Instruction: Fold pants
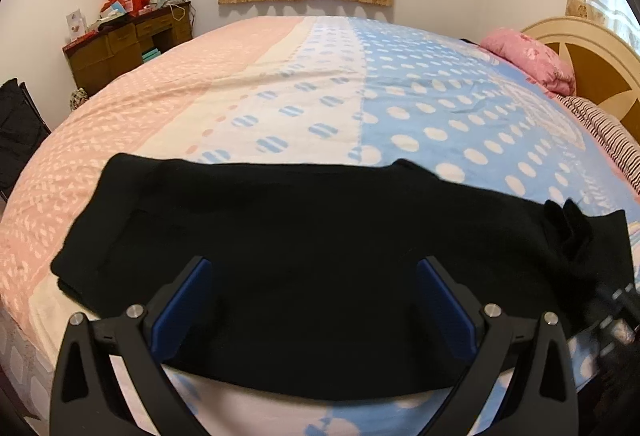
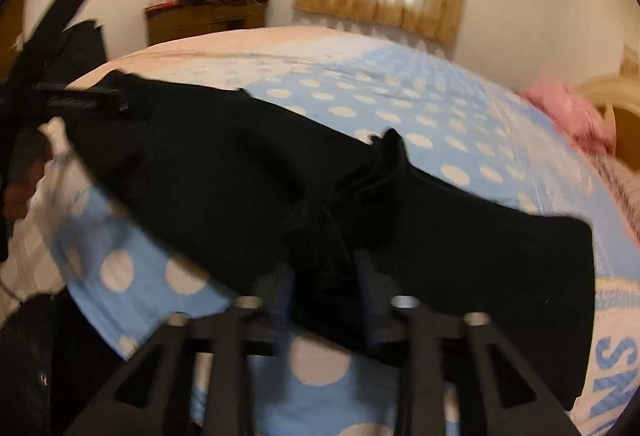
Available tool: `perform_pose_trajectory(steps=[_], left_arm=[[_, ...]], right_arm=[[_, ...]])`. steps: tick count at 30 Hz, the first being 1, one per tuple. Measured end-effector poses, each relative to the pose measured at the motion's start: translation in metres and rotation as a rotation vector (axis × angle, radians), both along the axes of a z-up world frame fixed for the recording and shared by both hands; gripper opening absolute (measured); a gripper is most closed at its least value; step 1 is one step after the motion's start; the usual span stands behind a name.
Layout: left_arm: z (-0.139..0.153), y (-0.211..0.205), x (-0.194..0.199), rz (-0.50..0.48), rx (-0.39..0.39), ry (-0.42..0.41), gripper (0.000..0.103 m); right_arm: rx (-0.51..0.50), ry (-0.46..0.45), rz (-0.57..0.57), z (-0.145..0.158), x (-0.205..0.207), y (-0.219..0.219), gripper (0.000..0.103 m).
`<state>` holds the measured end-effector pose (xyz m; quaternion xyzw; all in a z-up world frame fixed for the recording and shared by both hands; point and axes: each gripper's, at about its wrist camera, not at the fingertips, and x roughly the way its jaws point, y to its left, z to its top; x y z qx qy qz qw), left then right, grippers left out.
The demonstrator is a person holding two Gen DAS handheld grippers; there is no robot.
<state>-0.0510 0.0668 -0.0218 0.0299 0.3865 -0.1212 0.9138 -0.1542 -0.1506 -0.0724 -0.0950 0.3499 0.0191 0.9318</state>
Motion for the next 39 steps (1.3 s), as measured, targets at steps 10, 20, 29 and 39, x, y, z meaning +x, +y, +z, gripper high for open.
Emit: perform_pose_trajectory(steps=[10,20,29,39], left_arm=[[-0.007,-0.009,0.003,-0.041,-0.025,0.021,0.103],[-0.014,-0.03,-0.01,-0.109,0.019,0.041,0.103],[-0.024,-0.041,-0.027,-0.153,0.085,0.038,0.103],[-0.024,-0.098,-0.037,-0.277,0.032,0.03,0.103]], right_arm=[[0.376,-0.076,-0.106,0.046,0.005,-0.069,0.003],[0.471,0.026,-0.132,0.001,0.091,-0.067,0.003],[0.562,-0.101,-0.219,0.028,0.031,-0.108,0.003],[0.378,-0.004,-0.532,0.005,-0.009,-0.174,0.0]])
